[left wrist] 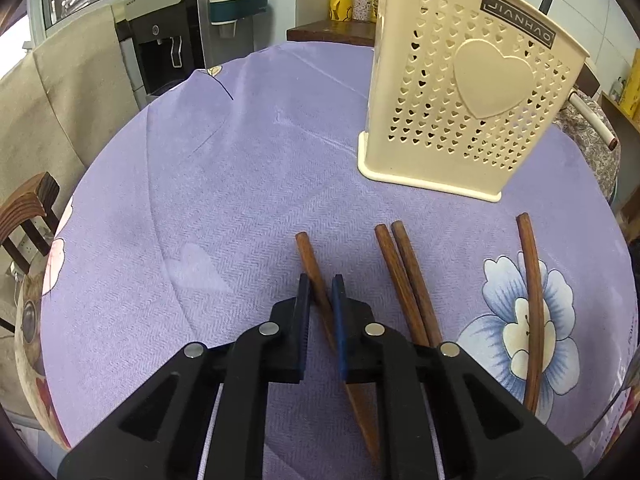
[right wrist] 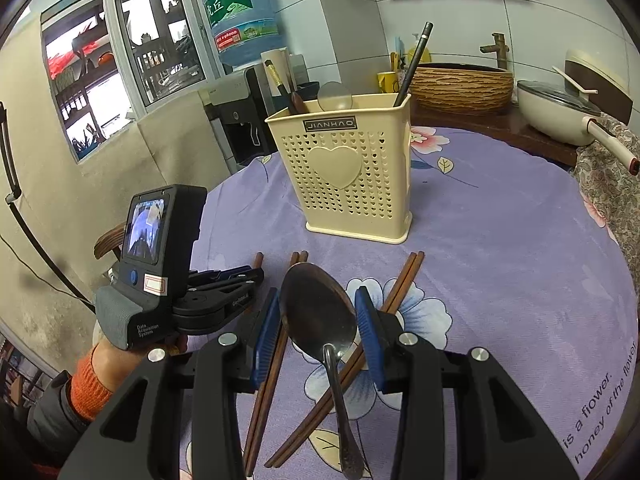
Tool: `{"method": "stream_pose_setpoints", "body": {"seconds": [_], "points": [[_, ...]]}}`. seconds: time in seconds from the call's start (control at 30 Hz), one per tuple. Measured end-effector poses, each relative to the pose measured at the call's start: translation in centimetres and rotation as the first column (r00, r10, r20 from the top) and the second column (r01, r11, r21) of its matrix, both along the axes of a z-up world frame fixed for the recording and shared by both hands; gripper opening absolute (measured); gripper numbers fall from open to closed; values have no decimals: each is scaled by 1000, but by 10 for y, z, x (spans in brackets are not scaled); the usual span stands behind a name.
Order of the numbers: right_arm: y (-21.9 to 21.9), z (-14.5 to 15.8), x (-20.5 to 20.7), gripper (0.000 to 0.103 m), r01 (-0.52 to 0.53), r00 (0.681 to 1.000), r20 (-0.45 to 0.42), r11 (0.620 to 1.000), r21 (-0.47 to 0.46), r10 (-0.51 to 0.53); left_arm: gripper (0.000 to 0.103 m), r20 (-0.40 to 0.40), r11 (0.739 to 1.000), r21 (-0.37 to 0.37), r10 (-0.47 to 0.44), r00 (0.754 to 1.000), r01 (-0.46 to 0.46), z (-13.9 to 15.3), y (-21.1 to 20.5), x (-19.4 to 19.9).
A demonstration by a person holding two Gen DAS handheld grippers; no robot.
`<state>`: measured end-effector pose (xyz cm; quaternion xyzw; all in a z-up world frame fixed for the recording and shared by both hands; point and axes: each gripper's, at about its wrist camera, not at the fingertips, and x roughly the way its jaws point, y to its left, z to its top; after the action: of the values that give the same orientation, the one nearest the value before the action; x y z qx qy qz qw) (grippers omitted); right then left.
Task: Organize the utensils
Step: 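Grasp a brown wooden chopstick with left tool while right tool grasps metal spoon, then lift chopstick and spoon with both tools and carry them over the holder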
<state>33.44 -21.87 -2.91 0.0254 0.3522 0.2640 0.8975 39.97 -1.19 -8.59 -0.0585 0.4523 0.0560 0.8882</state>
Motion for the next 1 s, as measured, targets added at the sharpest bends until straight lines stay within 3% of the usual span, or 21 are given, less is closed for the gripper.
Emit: {"method": "stream_pose_setpoints", "body": {"seconds": [0.23,0.37,0.67,1.0], "points": [[-5,1,1,37,17,1000,7,1000,4,-17,7,-7,998,-60,-15,1000,15,2,1,-2],[-6,0,2,37,19,1000,6,1000,7,-19,7,28,996,-79,-28,999,30,13,2,-9],[-13,15,-2,37,11,1000,17,999,39,-11,7,190,980,-161,-84,978,115,79,9,-45],[-26,41,-7,36,-4,1000,13,995,97,3,7,378,965,-173,-119,918,197,158,19,-98]]}}
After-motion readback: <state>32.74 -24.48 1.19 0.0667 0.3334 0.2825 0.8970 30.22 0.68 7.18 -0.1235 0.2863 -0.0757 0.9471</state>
